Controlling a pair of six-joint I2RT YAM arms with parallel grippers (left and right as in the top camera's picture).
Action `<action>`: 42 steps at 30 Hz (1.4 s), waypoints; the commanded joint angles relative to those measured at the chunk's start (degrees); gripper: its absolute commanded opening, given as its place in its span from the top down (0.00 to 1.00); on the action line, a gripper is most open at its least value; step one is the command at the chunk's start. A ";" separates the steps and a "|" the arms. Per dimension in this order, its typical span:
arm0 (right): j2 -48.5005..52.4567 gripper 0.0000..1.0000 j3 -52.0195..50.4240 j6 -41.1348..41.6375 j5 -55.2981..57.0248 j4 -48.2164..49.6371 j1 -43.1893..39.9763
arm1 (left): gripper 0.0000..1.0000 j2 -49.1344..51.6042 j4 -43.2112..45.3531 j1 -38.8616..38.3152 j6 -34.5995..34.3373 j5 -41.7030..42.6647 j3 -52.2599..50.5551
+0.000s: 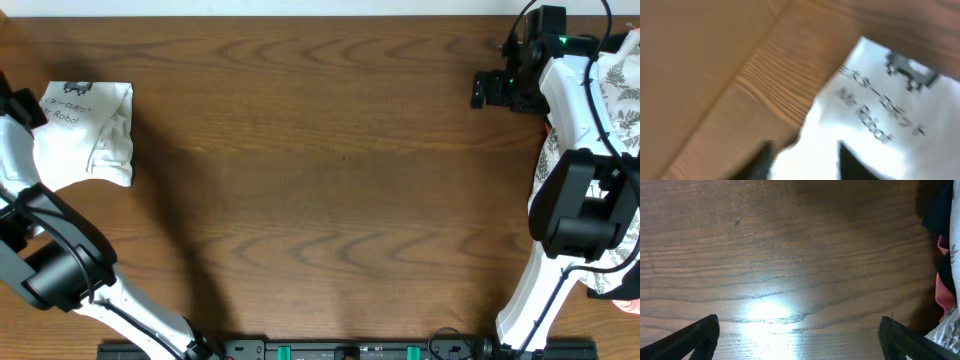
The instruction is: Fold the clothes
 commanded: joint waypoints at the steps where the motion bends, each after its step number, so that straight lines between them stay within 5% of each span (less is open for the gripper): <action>1: -0.37 0.01 -0.15 0.61 0.35 -0.04 0.15 | 0.88 1.68 -0.57 0.13 -4.83 1.31 -0.22; 15: -0.37 0.01 -0.15 0.61 0.35 -0.04 0.15 | 0.89 12.26 0.37 0.96 -6.27 1.25 -0.68; 18: -0.37 0.01 -0.15 0.61 0.35 -0.04 0.15 | 0.66 12.72 0.52 1.57 -7.96 1.27 -0.68; 19: -0.37 0.01 -0.15 0.63 0.35 -0.04 0.15 | 0.65 12.70 0.68 1.70 -8.55 1.29 -0.66; 27: -0.37 0.01 -0.15 0.61 0.35 -0.04 0.15 | 0.65 5.27 2.10 0.33 -9.92 1.33 0.04; 32: -0.37 0.01 -0.15 0.61 0.35 -0.04 0.15 | 0.65 -1.36 -1.01 -2.14 -16.68 1.99 0.04; 42: -0.37 0.01 -0.15 0.61 0.35 -0.04 0.15 | 0.66 1.25 -8.59 -5.99 -24.76 2.60 -2.32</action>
